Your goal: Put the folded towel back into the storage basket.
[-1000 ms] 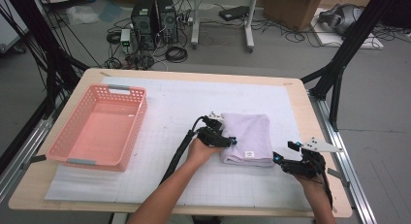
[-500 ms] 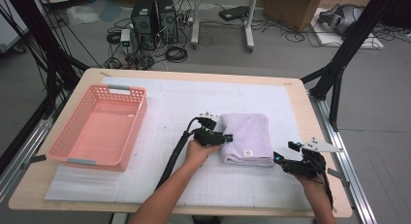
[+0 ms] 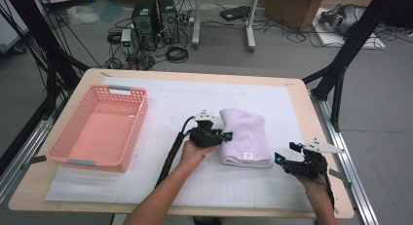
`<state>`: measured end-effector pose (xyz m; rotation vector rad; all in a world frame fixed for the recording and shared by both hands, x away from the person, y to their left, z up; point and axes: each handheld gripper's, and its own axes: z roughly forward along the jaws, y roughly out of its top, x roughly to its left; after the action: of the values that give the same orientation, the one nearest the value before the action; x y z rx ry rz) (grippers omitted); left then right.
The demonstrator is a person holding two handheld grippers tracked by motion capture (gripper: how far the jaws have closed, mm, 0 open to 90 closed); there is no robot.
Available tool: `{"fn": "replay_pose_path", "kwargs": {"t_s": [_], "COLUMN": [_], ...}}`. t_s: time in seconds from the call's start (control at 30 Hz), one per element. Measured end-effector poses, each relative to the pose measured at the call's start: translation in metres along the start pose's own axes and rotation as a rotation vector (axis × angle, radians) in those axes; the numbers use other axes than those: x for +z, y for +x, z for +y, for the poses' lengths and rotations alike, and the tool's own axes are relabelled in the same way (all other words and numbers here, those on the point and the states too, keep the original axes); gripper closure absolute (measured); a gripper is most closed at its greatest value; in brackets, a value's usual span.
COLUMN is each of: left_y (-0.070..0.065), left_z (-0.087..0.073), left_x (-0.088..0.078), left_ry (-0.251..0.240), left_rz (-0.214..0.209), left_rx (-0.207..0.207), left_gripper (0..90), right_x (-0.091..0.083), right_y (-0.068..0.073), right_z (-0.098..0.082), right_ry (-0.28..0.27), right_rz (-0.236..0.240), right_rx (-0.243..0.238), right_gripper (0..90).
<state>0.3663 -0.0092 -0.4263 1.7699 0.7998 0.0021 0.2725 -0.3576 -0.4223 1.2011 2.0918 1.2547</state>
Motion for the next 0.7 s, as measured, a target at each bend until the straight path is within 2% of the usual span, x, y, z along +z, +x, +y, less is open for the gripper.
{"fn": "replay_pose_path", "kwargs": {"t_s": [0.27,0.47,0.7], "left_y": [-0.004,-0.006,-0.008], "left_z": [0.007,0.013,0.019], "left_x": [-0.018,-0.035,-0.059], "left_ry": [-0.055,-0.098,-0.14], "left_rz": [-0.025,-0.045,-0.053], "left_rx": [0.108,0.131,0.178], "left_gripper": [73.3,73.3,73.3], "right_x": [0.001,0.001,0.004], "right_y": [0.0,0.001,0.003], "right_z": [0.0,0.001,0.002], "right_ry": [0.003,-0.003,0.0], "right_rz": [0.003,0.003,0.007], "right_rx": [0.003,0.005,0.002], "right_gripper": [22.3,22.3,22.3]}}
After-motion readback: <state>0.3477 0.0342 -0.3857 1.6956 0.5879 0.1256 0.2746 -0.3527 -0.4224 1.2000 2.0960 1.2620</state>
